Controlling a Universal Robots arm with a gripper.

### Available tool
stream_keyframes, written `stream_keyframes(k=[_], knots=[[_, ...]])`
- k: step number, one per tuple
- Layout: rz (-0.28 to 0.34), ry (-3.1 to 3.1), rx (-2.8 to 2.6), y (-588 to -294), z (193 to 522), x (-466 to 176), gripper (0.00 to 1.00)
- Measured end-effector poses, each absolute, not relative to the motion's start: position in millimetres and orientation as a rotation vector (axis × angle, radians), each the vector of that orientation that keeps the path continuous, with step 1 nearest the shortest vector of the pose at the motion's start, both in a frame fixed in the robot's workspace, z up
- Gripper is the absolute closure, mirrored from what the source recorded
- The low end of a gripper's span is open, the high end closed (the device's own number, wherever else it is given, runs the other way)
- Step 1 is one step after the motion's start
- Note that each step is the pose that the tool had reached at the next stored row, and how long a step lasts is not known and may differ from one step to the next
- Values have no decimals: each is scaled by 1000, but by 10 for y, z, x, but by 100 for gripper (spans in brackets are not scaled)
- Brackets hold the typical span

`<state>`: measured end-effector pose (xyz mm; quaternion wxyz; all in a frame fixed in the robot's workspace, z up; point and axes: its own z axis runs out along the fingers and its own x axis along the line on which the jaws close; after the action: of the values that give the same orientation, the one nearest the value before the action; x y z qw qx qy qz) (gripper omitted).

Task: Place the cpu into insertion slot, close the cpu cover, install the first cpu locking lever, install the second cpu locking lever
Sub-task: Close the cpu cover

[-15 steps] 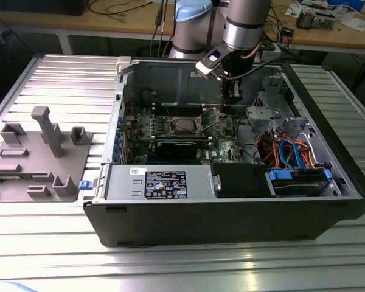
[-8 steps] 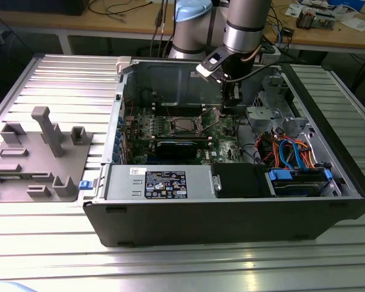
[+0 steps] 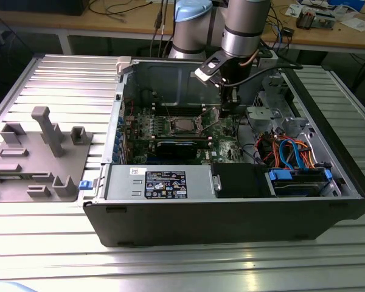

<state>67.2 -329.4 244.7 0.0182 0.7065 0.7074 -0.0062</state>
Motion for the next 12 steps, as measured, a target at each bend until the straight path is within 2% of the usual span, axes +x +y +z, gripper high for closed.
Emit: stream_keyframes(k=[12], knots=[[-18,2197,2195,-3293,2446,659,89]])
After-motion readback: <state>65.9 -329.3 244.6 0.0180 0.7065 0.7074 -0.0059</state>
